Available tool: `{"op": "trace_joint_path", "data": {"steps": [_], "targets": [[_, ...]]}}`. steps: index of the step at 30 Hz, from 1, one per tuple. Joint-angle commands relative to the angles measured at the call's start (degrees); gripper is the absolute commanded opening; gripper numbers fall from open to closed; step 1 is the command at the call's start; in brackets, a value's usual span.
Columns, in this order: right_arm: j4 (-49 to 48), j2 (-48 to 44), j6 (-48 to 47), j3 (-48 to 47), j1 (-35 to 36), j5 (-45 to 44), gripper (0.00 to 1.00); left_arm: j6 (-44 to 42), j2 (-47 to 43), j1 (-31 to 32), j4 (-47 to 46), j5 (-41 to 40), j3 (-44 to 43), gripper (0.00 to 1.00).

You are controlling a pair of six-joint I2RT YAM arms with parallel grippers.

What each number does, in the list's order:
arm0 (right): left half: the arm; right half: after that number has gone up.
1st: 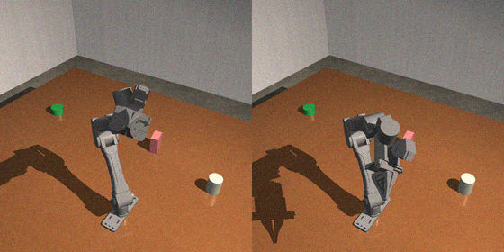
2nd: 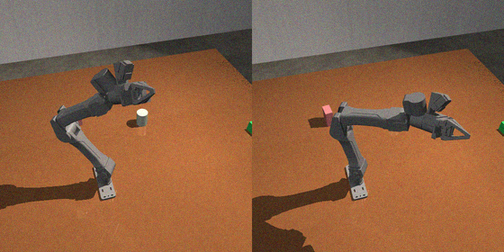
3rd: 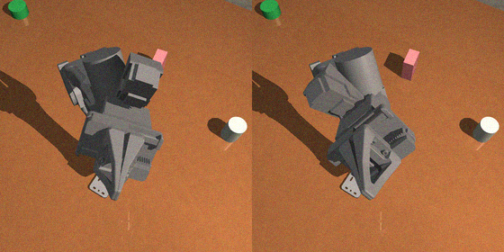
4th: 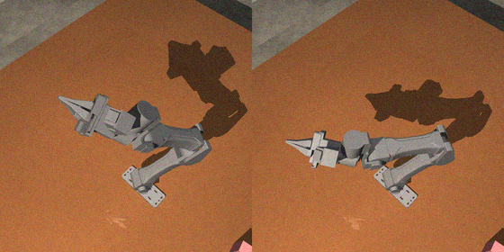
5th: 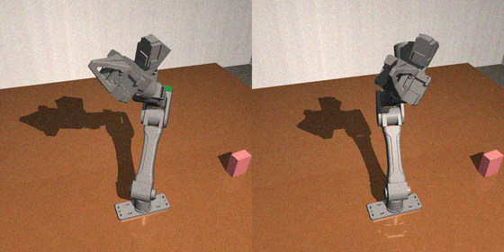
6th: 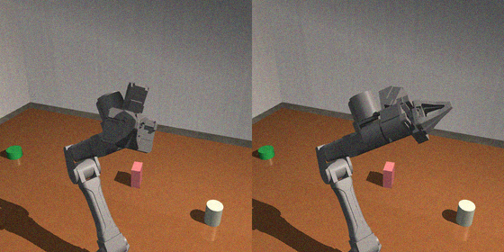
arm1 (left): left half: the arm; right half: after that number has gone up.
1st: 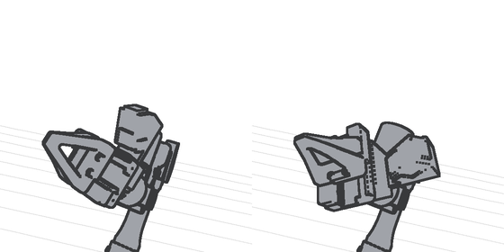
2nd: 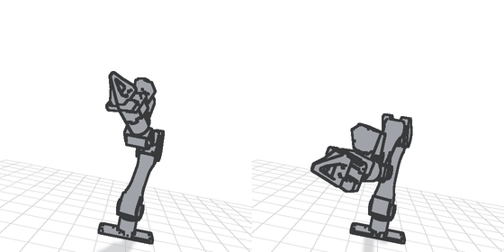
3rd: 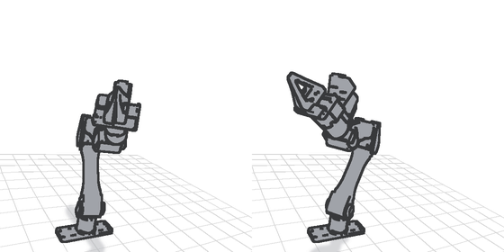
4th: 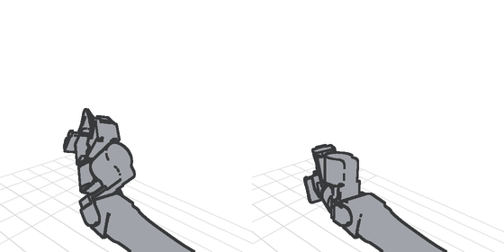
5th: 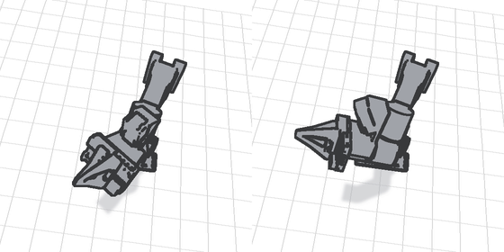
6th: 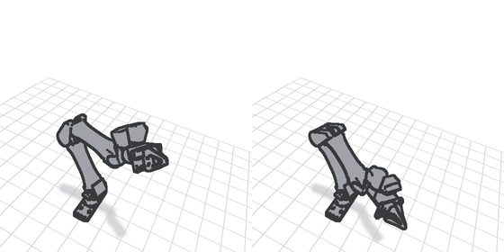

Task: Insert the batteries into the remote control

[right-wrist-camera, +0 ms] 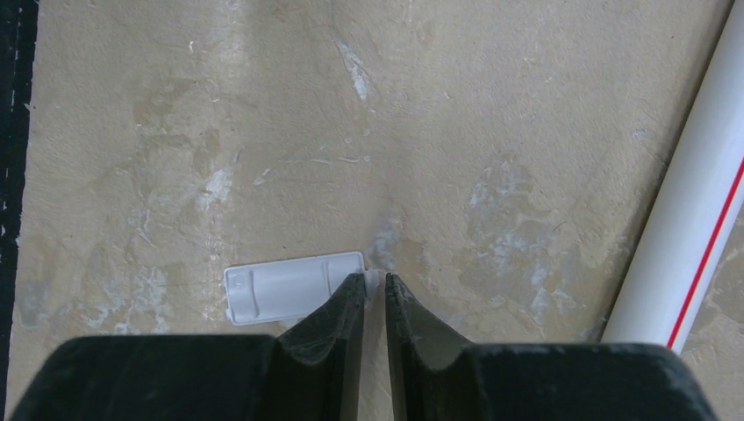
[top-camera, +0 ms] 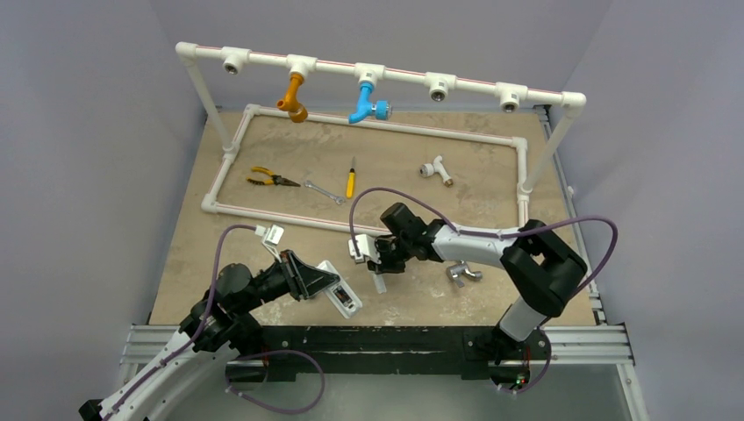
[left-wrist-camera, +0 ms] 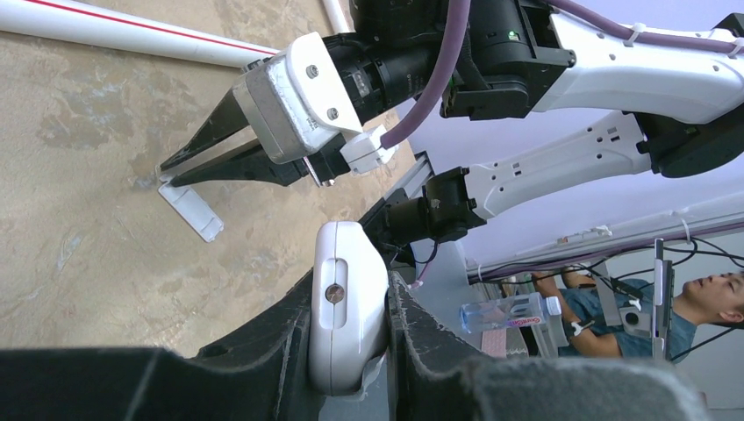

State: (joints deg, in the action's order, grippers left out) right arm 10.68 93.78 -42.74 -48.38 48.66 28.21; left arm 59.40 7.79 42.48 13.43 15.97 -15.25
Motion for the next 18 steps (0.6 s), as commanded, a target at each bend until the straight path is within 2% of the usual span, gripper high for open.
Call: {"op": "trace_joint_path", "data": {"steps": [1, 11, 18], "targets": [[2.77, 0.96, -1.54, -3.30, -0.24, 1.00, 0.14, -0.03, -0.48, -0.26, -1.39, -0.37, -0.48, 0.00], [5.65, 1.09, -2.65, -4.31, -0.24, 0.97, 0.04, -0.07, -0.02, -0.29, -1.80, -0.35, -0.54, 0.00], [4.66, -2.91, -1.56, -4.18, -0.40, -1.47, 0.00, -0.23, 0.80, -0.28, -2.16, -0.23, -0.99, 0.00]]}}
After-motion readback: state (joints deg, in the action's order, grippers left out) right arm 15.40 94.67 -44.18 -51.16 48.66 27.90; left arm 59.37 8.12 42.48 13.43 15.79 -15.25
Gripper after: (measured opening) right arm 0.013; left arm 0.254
